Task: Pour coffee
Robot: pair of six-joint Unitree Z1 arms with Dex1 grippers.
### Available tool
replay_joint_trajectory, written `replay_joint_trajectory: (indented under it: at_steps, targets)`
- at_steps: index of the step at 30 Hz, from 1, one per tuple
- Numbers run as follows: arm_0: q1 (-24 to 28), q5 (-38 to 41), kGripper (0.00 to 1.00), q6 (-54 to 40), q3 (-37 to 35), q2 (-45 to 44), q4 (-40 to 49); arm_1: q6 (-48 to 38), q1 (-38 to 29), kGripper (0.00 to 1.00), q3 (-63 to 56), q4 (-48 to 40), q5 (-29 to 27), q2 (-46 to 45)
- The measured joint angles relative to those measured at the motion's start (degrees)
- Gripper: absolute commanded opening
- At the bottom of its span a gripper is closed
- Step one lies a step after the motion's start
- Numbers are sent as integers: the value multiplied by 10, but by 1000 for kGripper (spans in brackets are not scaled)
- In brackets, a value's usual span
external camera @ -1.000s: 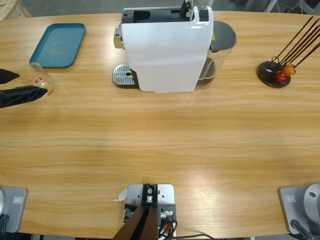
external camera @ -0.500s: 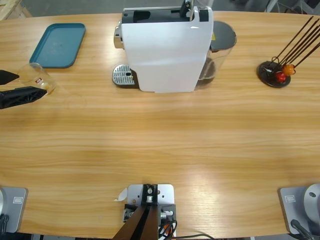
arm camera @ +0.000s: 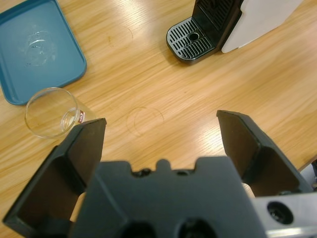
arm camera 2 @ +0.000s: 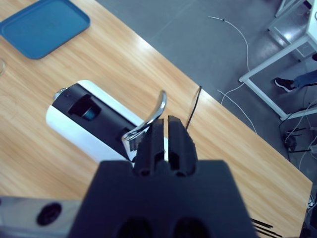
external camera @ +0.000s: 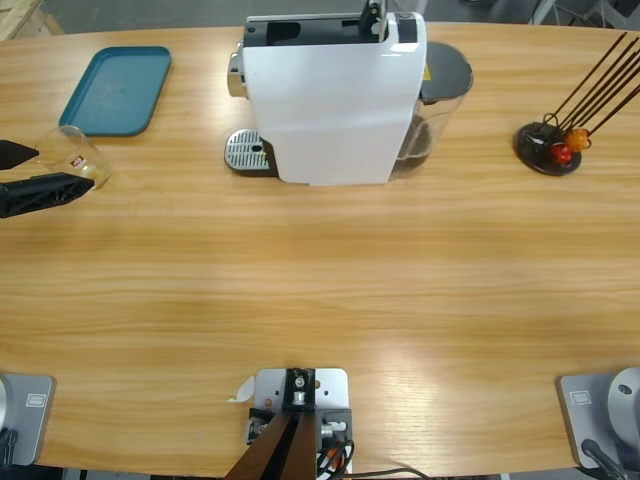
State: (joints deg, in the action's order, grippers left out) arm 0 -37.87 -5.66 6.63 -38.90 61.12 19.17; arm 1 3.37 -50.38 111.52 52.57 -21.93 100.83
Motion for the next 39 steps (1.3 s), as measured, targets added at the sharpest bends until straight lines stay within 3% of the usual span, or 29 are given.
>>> replay_joint_trajectory:
  at_steps: [39]
  targets:
    - [0, 0, 968, 0, 4, -4, -1, -33, -38, 0, 115, 61, -4, 97]
